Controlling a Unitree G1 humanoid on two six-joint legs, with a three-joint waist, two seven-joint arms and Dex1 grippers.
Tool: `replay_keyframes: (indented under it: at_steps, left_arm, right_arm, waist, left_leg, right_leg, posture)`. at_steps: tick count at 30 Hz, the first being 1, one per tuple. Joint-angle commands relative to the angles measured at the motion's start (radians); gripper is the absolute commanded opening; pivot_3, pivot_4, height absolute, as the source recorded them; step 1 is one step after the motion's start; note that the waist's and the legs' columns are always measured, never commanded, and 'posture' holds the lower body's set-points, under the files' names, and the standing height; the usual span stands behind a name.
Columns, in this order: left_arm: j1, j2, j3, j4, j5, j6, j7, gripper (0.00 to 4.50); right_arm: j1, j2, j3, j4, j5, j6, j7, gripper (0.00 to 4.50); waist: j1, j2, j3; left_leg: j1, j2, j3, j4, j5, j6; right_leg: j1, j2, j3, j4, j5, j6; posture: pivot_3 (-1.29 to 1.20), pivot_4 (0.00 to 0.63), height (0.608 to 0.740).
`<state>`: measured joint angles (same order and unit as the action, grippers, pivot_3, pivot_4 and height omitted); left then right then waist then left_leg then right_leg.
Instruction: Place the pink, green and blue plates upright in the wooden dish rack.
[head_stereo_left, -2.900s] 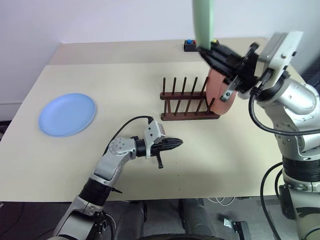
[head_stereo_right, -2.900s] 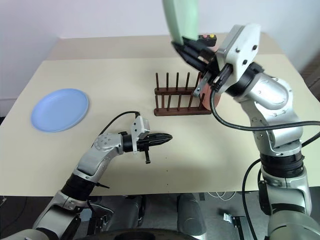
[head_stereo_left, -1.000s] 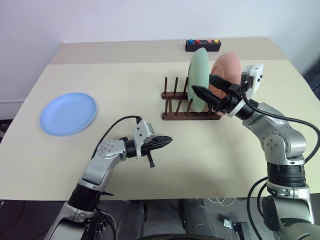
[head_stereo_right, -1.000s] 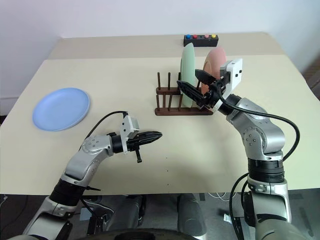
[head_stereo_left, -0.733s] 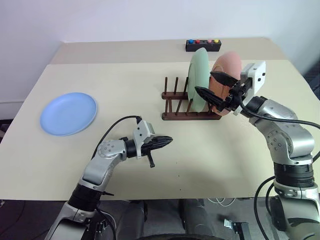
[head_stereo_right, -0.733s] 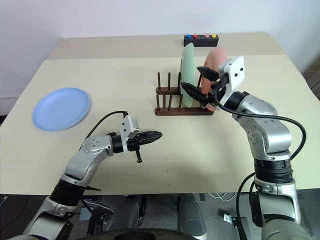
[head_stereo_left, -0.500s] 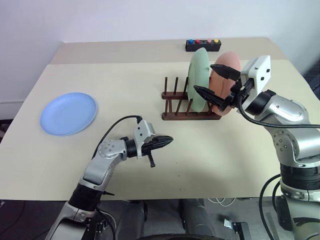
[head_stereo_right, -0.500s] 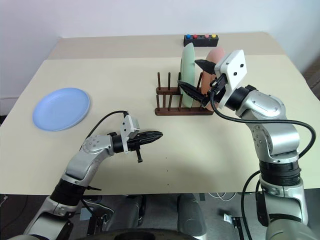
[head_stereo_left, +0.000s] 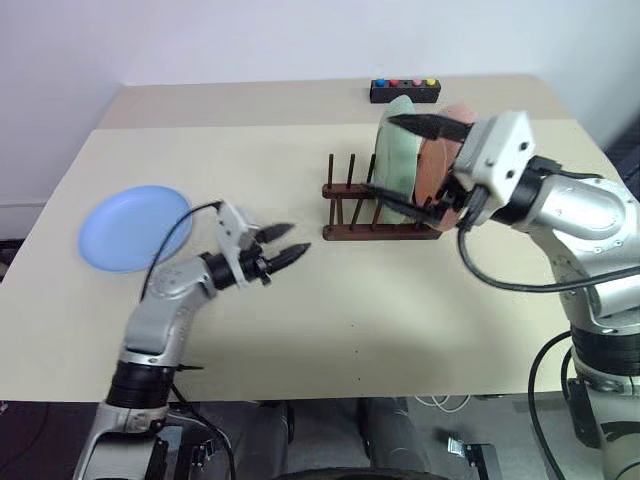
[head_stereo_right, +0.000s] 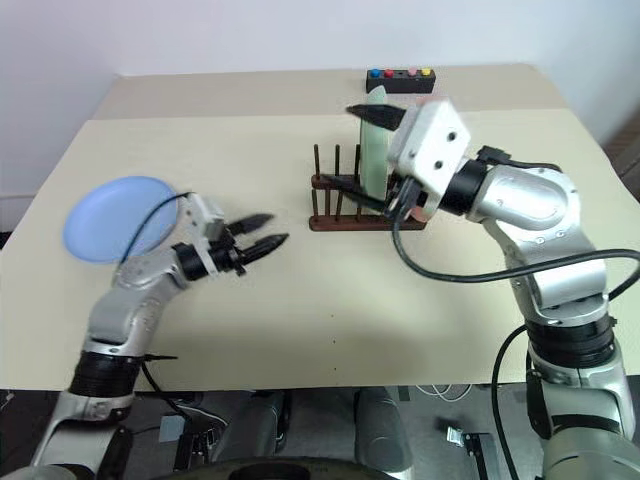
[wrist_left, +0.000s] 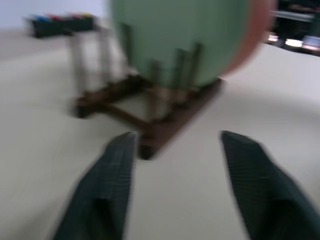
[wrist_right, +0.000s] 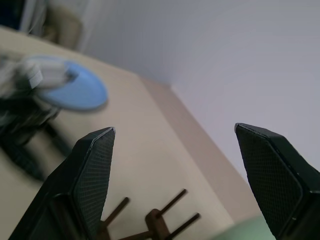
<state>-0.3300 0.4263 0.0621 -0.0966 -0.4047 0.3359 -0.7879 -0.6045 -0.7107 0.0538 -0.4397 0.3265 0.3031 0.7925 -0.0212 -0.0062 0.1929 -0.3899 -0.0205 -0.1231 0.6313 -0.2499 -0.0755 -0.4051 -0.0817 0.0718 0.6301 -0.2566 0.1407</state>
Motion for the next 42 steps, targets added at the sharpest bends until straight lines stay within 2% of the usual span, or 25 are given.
replay_keyframes:
  at_steps: [1, 5, 13, 19, 27, 29, 31, 36, 37, 42]
  left_arm:
    - [-0.071, 0.057, 0.142, 0.084, 0.074, -0.037, 0.181, 4.39]
    - [-0.147, 0.111, 0.216, 0.216, 0.175, 0.022, 0.41, 4.45]
    - [-0.237, 0.179, 0.336, 0.393, 0.264, 0.232, 0.738, 4.45]
    - [-0.284, 0.215, 0.376, 0.496, 0.27, 0.334, 0.819, 4.45]
    - [-0.335, 0.218, 0.412, 0.622, 0.213, 0.407, 0.817, 4.45]
    - [-0.339, 0.209, 0.428, 0.63, 0.191, 0.398, 0.809, 3.94]
    - [-0.338, 0.195, 0.451, 0.621, 0.168, 0.379, 0.817, 3.11]
    - [-0.333, 0.173, 0.463, 0.58, 0.151, 0.353, 0.833, 0.46]
    - [-0.332, 0.169, 0.463, 0.572, 0.147, 0.351, 0.834, 0.05]
    - [-0.343, 0.069, 0.499, 0.436, 0.063, 0.219, 0.796, 0.05]
  right_arm:
    - [-0.034, 0.04, 0.117, 0.042, -0.123, -0.116, 0.02, 3.92]
    - [-0.049, 0.095, 0.194, 0.124, -0.211, -0.214, 0.027, 3.92]
    - [-0.051, 0.155, 0.216, 0.228, -0.27, -0.298, 0.04, 3.92]
    - [-0.043, 0.177, 0.21, 0.241, -0.282, -0.303, 0.039, 3.92]
    - [-0.018, 0.179, 0.195, 0.232, -0.29, -0.294, 0.031, 3.92]
    - [-0.015, 0.176, 0.191, 0.233, -0.294, -0.294, 0.029, 3.92]
    - [-0.012, 0.175, 0.188, 0.234, -0.297, -0.295, 0.028, 3.92]
    - [-0.008, 0.177, 0.183, 0.239, -0.301, -0.298, 0.027, 3.92]
    - [-0.007, 0.177, 0.182, 0.24, -0.301, -0.299, 0.027, 3.92]
    - [-0.009, 0.177, 0.18, 0.251, -0.305, -0.306, 0.025, 3.92]
  waist:
    - [0.0, -0.001, 0.0]
    - [0.0, -0.001, 0.0]
    - [0.001, -0.005, 0.002]
    - [0.001, -0.006, 0.002]
    - [0.001, -0.008, 0.001]
    - [0.001, -0.008, 0.001]
    - [0.001, -0.008, 0.001]
    - [0.003, -0.008, 0.001]
    - [0.003, -0.008, 0.001]
    - [0.009, -0.009, 0.001]
  left_leg:
    - [0.0, 0.0, 0.0, 0.0, 0.0, 0.0]
    - [0.0, 0.0, -0.001, 0.0, 0.0, 0.0]
    - [-0.001, 0.0, -0.002, -0.001, 0.0, 0.0]
    - [-0.001, 0.0, -0.004, -0.001, 0.001, -0.002]
    - [-0.001, 0.0, -0.004, -0.001, 0.001, -0.002]
    - [-0.001, 0.0, -0.004, -0.001, 0.001, -0.002]
    - [-0.001, 0.0, -0.004, -0.001, 0.001, -0.002]
    - [-0.001, 0.0, -0.004, -0.001, 0.001, -0.003]
    - [-0.001, 0.0, -0.004, -0.001, 0.002, -0.003]
    - [-0.001, 0.0, -0.004, -0.001, 0.002, -0.004]
  right_leg:
    - [0.0, 0.0, 0.0, 0.0, 0.0, 0.0]
    - [-0.001, 0.0, -0.001, 0.0, 0.0, 0.0]
    - [-0.001, 0.0, -0.002, 0.001, 0.001, 0.0]
    - [-0.001, 0.0, -0.003, 0.002, 0.001, -0.001]
    - [-0.001, 0.0, -0.004, 0.002, 0.001, -0.001]
    - [-0.002, 0.0, -0.004, 0.002, 0.001, -0.001]
    - [-0.002, 0.0, -0.004, 0.002, 0.001, -0.001]
    - [-0.002, 0.0, -0.004, 0.002, 0.001, -0.001]
    - [-0.002, 0.0, -0.004, 0.002, 0.001, -0.001]
    - [-0.001, 0.0, -0.004, 0.002, 0.001, -0.001]
  posture:
    - [0.0, 0.15, 0.74]
    - [0.0, 0.15, 0.74]
    - [0.0, 0.15, 0.74]
    - [0.0, 0.15, 0.74]
    - [0.0, 0.15, 0.74]
    - [0.0, 0.15, 0.74]
    - [0.0, 0.15, 0.74]
    - [0.0, 0.15, 0.74]
    - [0.0, 0.15, 0.74]
    - [0.0, 0.15, 0.74]
